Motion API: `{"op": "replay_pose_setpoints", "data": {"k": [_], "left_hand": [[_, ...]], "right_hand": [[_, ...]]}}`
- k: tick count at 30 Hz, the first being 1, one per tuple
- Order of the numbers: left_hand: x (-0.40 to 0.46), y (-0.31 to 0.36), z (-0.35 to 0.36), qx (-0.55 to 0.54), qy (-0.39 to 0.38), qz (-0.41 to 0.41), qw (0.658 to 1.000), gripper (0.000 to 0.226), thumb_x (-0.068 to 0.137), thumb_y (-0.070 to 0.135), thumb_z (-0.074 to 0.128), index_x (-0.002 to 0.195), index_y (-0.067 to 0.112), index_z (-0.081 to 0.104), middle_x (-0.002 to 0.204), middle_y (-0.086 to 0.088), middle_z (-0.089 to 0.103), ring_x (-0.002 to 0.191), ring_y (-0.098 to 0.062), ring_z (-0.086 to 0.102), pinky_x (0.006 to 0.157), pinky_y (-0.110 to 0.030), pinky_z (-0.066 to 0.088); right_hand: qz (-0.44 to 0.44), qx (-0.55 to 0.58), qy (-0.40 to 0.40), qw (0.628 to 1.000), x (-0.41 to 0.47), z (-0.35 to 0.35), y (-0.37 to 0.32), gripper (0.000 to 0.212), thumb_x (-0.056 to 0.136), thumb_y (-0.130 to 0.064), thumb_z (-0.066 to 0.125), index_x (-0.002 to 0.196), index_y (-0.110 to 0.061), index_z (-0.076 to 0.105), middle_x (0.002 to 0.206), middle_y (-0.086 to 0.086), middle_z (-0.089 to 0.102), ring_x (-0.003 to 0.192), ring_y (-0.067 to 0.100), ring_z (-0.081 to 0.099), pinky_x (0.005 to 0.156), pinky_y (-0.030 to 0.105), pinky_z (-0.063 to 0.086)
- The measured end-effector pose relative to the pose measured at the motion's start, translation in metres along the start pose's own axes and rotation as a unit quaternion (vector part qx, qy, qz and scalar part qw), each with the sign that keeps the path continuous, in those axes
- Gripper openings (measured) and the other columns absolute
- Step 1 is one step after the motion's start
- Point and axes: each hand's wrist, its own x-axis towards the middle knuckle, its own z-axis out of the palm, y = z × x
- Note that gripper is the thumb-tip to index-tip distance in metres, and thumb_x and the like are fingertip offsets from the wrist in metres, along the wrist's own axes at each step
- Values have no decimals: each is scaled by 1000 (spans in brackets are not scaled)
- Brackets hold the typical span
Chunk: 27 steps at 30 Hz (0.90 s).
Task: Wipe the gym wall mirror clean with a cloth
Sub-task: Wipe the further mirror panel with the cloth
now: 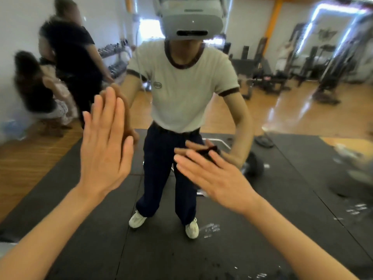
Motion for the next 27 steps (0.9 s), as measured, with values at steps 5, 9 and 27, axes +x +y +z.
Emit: {"op": "replay_pose_setpoints", "data": {"k": [5, 9, 27], "left_hand": [[-2, -14, 3, 14, 0, 27, 1000, 70, 102, 22, 36, 161, 5, 0, 167, 6, -17, 155, -15, -12, 126, -37, -7], [-2, -16, 4, 18, 0, 48, 999, 72, 102, 24, 33, 160, 15, -9, 167, 7, -20, 155, -14, -13, 126, -35, -6], [-3, -20, 15, 45, 45, 67, 996, 68, 103, 23, 31, 161, 10, -2, 168, 1, -15, 156, -18, -9, 127, -36, -2]], "right_hand": [[291, 92, 217, 927, 57, -24, 56, 39, 106, -20, 53, 141, -1, 49, 150, 14, 47, 148, 29, 27, 124, 49, 8], [369, 155, 233, 886, 55, -21, 31, 35, 106, -7, 50, 139, 3, 50, 149, 18, 46, 146, 27, 33, 120, 57, 17], [602, 102, 198, 767, 33, -4, 8, 55, 111, -30, 20, 152, 7, 24, 159, 25, 21, 155, 23, 6, 119, 61, 1]]}}
